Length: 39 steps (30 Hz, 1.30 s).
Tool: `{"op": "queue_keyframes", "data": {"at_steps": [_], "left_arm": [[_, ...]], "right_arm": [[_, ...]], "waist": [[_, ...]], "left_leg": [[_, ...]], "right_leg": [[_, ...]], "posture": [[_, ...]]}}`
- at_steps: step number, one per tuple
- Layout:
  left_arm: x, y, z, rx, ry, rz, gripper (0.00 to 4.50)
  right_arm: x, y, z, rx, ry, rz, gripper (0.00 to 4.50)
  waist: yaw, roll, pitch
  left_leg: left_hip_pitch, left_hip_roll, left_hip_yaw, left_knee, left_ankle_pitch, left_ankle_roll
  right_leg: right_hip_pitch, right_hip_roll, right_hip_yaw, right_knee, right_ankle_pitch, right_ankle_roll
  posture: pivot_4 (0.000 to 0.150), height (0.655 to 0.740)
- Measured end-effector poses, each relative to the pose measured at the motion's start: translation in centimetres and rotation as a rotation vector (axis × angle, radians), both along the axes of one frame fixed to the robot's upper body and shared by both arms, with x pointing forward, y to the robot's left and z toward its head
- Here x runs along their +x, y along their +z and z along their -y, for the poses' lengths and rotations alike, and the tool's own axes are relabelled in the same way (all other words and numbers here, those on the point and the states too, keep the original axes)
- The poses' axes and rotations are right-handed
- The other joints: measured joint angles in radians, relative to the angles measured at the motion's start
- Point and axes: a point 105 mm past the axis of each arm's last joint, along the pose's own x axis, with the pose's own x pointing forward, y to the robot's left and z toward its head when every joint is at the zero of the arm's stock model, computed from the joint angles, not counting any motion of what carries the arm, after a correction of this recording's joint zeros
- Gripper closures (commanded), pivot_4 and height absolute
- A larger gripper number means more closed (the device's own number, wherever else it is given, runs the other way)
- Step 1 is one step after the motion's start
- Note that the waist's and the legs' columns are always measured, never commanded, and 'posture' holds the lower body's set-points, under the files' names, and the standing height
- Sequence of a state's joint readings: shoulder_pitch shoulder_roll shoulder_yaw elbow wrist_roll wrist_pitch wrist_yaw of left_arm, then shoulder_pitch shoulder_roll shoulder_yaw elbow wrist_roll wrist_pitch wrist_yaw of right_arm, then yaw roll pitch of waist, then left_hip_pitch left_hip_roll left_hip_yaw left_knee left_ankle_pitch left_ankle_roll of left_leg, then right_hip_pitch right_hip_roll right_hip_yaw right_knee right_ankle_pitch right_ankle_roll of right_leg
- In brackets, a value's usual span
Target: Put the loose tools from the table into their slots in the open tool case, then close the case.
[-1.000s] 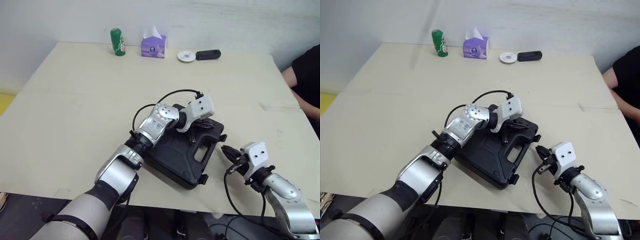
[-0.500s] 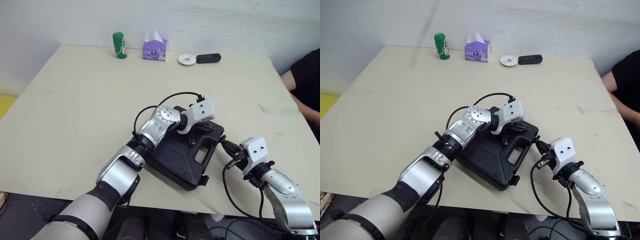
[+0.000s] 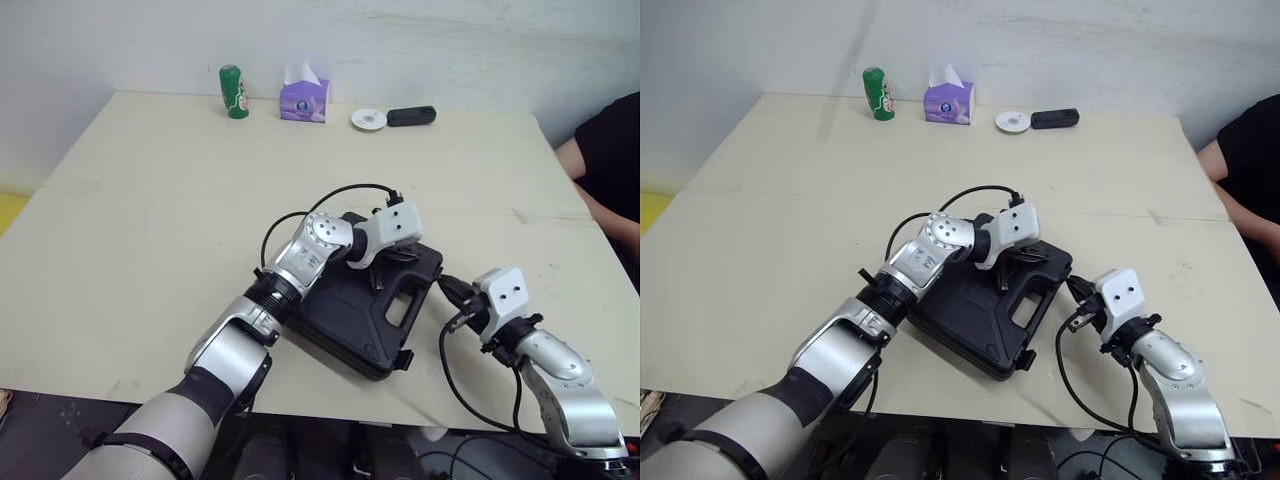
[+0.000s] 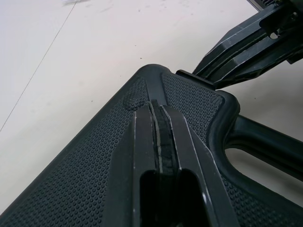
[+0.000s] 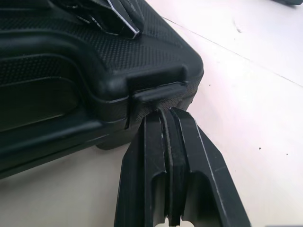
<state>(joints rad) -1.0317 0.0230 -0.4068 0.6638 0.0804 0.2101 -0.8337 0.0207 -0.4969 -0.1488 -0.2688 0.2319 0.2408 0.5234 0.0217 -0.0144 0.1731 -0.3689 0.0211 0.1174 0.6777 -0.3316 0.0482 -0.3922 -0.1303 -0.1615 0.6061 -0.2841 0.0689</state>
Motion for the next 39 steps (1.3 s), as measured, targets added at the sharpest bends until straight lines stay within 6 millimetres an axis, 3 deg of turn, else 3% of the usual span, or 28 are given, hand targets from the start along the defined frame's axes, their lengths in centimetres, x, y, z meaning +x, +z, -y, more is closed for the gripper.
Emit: {"op": "queue_keyframes", "data": {"at_steps": [32,39], "left_arm": [[0.3,-0.5,-1.0,0.024,0.022,0.004,4.47],[-2.0,1.3,-1.0,-0.211,-0.101,-0.102,4.47]], "right_arm": [[0.3,-0.2,-1.3,0.080,0.022,-0.062,4.50],[-1.5,0.2,1.2,0.015,0.005,-0.068,4.50]], "waist": [[-0.017,-0.003,-0.015],[0.002,0.011,-0.001]], "left_leg": [[0.003,0.002,0.000,-0.007,-0.002,0.001],[-0.002,0.000,0.001,-0.011,0.002,-0.004]], "right_leg": [[0.000,0.001,0.000,-0.002,-0.001,-0.002],[-0.005,0.001,-0.001,-0.004,-0.001,-0.002]], "posture": [[0.150,0.7400],[0.150,0.7400]]}}
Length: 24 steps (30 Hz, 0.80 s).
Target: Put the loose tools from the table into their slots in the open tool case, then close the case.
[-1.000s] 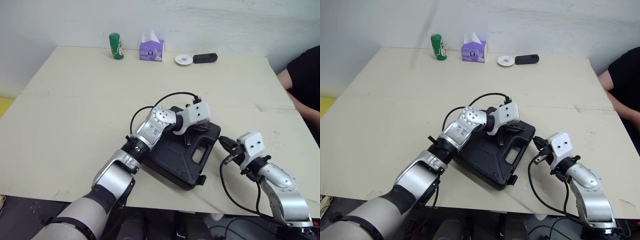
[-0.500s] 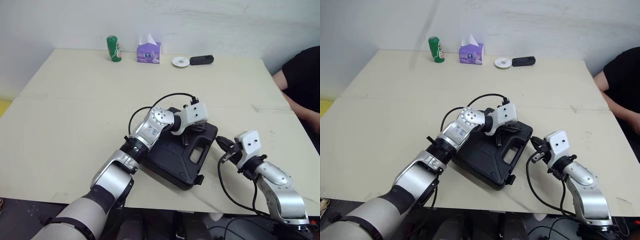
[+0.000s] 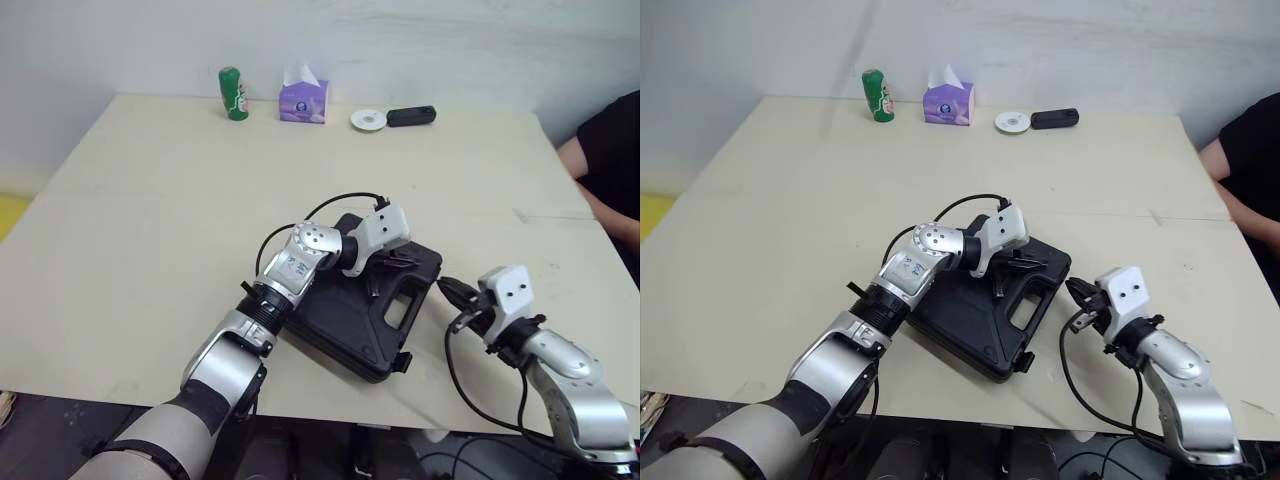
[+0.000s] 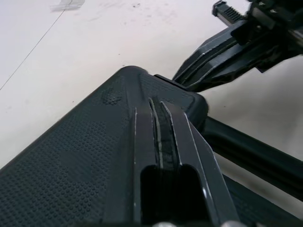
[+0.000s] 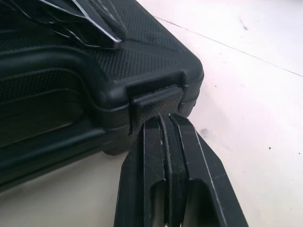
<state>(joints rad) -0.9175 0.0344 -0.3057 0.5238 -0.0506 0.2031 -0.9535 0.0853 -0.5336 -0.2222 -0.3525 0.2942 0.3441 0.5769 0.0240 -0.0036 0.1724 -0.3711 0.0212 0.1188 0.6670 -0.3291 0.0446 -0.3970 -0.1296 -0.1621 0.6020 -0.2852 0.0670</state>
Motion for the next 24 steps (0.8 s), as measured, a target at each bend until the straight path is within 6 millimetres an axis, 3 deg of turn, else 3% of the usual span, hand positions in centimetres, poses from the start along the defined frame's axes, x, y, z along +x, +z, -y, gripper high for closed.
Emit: {"op": "queue_keyframes", "data": {"at_steps": [3,7,10,19,24], "left_arm": [[-1.0,1.4,-0.3,-0.099,-0.061,-0.003,4.47],[-2.8,4.6,-1.2,-0.167,-0.149,0.126,4.47],[-3.8,5.1,-2.7,-0.160,-0.181,0.164,4.47],[-7.5,2.5,-6.3,-0.037,-0.248,0.109,4.47],[-9.5,-1.3,-9.2,0.076,-0.272,0.039,4.47]], "right_arm": [[-0.3,0.1,0.7,-0.017,-0.022,0.015,4.50],[-1.7,0.4,1.2,-0.056,0.006,0.043,4.50],[-3.1,0.6,1.6,-0.092,0.037,0.041,4.50],[-8.2,-1.6,1.3,-0.117,0.198,-0.104,4.50],[-10.9,-2.6,0.3,-0.138,0.308,-0.131,4.50]], "waist": [[0.001,0.000,0.007],[0.003,0.000,0.008],[0.000,0.000,0.008],[0.002,0.001,0.009],[0.002,0.002,0.009]], "left_leg": [[-0.002,-0.001,0.000,0.000,0.001,0.000],[-0.002,-0.001,0.000,-0.001,0.002,0.000],[-0.001,-0.002,0.001,-0.001,0.002,0.000],[0.000,-0.002,0.000,-0.001,0.002,0.001],[0.001,-0.001,0.000,-0.002,0.001,0.001]], "right_leg": [[-0.002,0.000,0.000,0.001,0.000,0.000],[-0.002,0.000,-0.001,0.000,0.000,0.000],[0.000,0.000,0.000,0.000,0.001,0.001],[0.000,0.000,0.001,-0.001,0.001,0.002],[0.001,0.000,0.002,0.000,0.001,0.001]], "posture": [[0.150,0.7400],[0.150,0.7400],[0.150,0.7400],[0.150,0.7400],[0.150,0.7400]]}}
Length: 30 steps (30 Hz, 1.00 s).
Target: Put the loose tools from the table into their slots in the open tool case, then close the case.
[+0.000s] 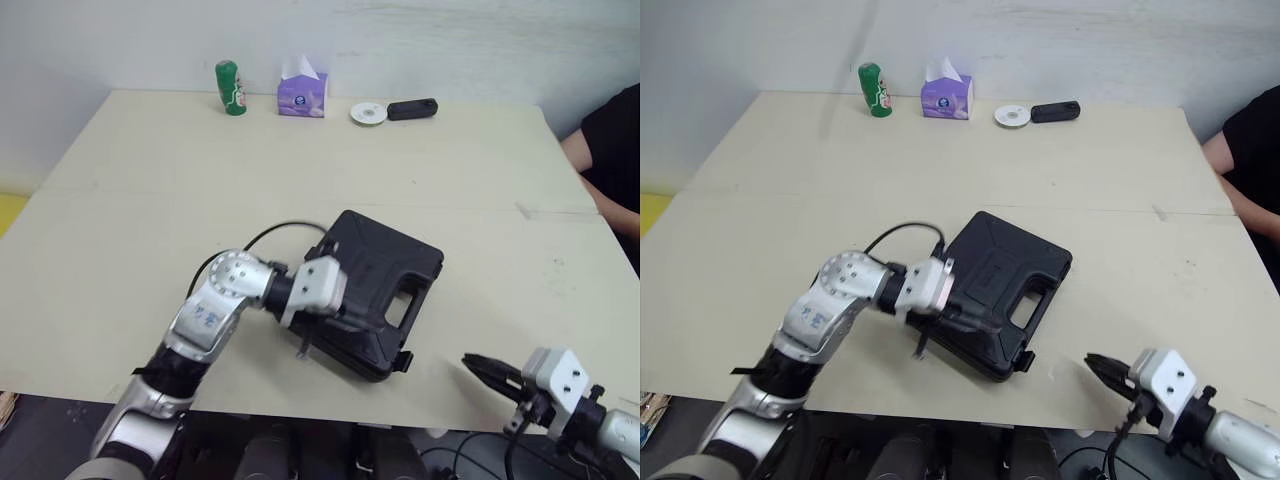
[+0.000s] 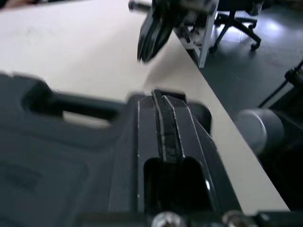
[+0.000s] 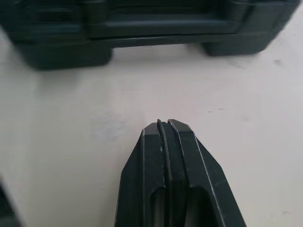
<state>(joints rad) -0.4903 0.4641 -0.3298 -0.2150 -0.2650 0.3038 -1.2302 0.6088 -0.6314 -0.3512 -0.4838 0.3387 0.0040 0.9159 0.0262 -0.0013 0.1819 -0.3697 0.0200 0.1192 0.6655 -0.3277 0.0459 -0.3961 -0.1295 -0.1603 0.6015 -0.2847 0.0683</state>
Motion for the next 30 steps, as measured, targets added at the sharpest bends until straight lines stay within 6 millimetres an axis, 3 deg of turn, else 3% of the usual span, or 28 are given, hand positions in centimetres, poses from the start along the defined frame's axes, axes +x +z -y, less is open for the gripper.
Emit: {"op": "queue_keyframes", "data": {"at_steps": [5,13,30], "left_arm": [[-0.7,0.6,1.6,-0.063,0.010,-0.001,4.47],[-0.3,-1.1,1.6,0.045,0.054,0.015,4.47],[0.0,-2.1,2.1,0.055,0.171,0.067,4.47]], "right_arm": [[-0.4,-1.1,-2.2,0.041,0.079,-0.012,4.50],[-0.4,-2.4,-4.1,0.053,0.122,-0.045,4.50],[1.3,-2.2,-4.9,0.031,0.141,-0.001,4.50]], "waist": [[0.006,0.000,0.000],[0.003,0.001,0.000],[0.003,0.000,-0.008]], "left_leg": [[-0.001,0.000,-0.002,0.000,-0.001,0.000],[0.000,0.000,-0.001,0.000,-0.001,-0.001],[0.004,0.000,-0.002,0.000,-0.003,0.003]], "right_leg": [[0.001,-0.001,0.000,-0.002,0.000,0.001],[0.001,0.000,0.000,-0.001,0.000,0.000],[0.004,-0.001,0.000,-0.002,0.000,0.000]], "posture": [[0.150,0.7400],[0.150,0.7400],[0.150,0.7400]]}}
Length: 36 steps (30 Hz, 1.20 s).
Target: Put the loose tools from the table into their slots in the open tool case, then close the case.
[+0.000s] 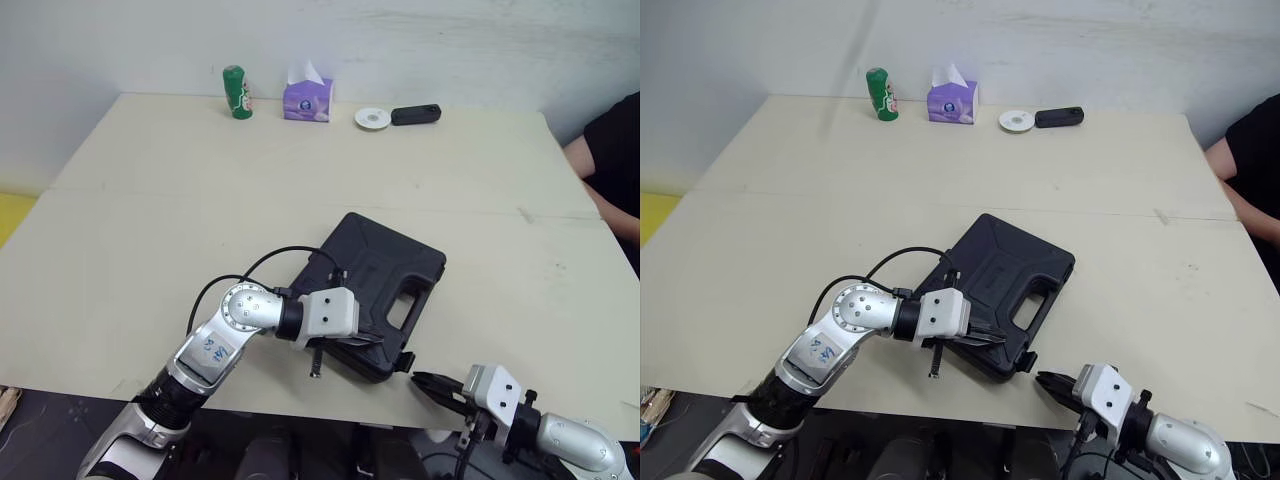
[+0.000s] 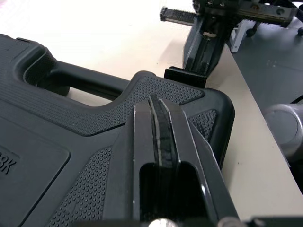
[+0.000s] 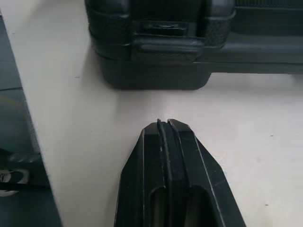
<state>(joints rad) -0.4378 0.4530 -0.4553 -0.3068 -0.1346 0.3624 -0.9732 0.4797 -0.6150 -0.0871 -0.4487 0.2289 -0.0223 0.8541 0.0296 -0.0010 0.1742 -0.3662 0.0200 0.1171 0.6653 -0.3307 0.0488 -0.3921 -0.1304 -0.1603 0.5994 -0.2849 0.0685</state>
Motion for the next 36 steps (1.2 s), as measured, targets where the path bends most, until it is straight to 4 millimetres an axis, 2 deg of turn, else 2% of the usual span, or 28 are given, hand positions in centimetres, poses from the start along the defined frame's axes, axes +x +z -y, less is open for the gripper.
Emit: {"op": "queue_keyframes", "data": {"at_steps": [5,12,36], "left_arm": [[0.0,-0.1,0.1,-0.001,0.004,0.001,4.47],[0.1,-0.1,0.2,0.004,0.000,0.002,4.47],[0.5,-0.4,0.0,0.023,-0.012,0.009,4.47]], "right_arm": [[0.6,0.8,-0.2,0.011,0.001,0.036,4.50],[0.4,1.6,-1.6,0.025,0.052,0.057,4.50],[0.9,3.0,-2.4,0.023,0.099,0.027,4.50]], "waist": [[0.000,0.000,0.000],[0.000,0.000,-0.003],[-0.004,0.003,-0.013]], "left_leg": [[0.000,0.000,0.000,0.000,0.000,0.000],[0.000,0.000,0.000,0.000,0.000,0.000],[0.001,0.001,0.000,0.000,0.000,0.001]], "right_leg": [[0.000,0.000,0.000,0.000,0.000,0.000],[0.000,0.000,0.000,0.000,0.000,0.000],[0.001,0.000,0.000,0.000,0.000,-0.001]], "posture": [[0.150,0.7400],[0.150,0.7400],[0.150,0.7400]]}}
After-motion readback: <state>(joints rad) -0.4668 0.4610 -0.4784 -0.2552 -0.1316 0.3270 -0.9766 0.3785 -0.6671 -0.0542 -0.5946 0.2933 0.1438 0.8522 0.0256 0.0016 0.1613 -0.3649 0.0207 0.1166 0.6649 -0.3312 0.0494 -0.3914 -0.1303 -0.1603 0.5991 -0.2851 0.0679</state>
